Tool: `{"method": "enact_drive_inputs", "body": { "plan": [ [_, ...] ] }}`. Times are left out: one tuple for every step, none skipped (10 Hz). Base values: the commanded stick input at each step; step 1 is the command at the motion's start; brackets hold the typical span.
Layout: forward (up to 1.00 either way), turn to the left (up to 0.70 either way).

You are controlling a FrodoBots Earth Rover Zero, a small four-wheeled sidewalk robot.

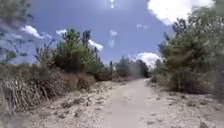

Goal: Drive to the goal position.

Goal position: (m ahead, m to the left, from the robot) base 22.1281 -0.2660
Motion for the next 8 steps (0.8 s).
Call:
{"method": "enact_drive_inputs", "body": {
  "plan": [
    [0.45,0.0],
    [0.45,0.0],
    [0.45,0.0],
    [0.45,0.0],
    [0.45,0.0],
    [0.45,0.0],
    [0.45,0.0],
    [0.45,0.0]
  ]
}}
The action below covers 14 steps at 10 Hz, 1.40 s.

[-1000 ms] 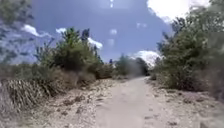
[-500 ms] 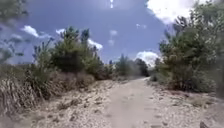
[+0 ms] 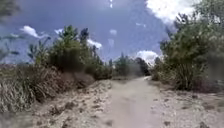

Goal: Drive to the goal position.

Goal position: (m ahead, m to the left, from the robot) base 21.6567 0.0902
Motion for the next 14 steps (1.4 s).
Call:
{"method": "enact_drive_inputs", "body": {
  "plan": [
    [0.45,0.0],
    [0.45,0.0],
    [0.45,0.0],
    [0.45,0.0],
    [0.45,0.0],
    [0.45,0.0],
    [0.45,0.0],
    [0.45,0.0],
    [0.45,0.0],
    [0.45,0.0],
    [0.45,0.0],
    [0.45,0.0],
    [0.45,0.0],
    [0.45,0.0]
  ]
}}
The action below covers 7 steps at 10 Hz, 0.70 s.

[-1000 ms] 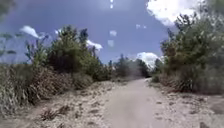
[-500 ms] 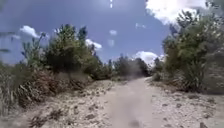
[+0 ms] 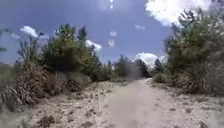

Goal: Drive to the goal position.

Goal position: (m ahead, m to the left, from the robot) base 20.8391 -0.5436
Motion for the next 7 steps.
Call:
{"method": "enact_drive_inputs", "body": {
  "plan": [
    [0.45,0.0],
    [0.45,0.0],
    [0.45,0.0],
    [0.45,0.0],
    [0.45,0.0],
    [0.45,0.0],
    [0.45,0.0]
  ]
}}
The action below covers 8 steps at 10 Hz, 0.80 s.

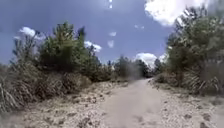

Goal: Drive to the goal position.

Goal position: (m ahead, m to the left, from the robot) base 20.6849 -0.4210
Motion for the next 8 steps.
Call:
{"method": "enact_drive_inputs", "body": {
  "plan": [
    [0.45,0.0],
    [0.45,0.0],
    [0.45,0.0],
    [0.45,0.0],
    [0.45,0.0],
    [0.45,0.0],
    [0.45,0.0],
    [0.45,0.0]
  ]
}}
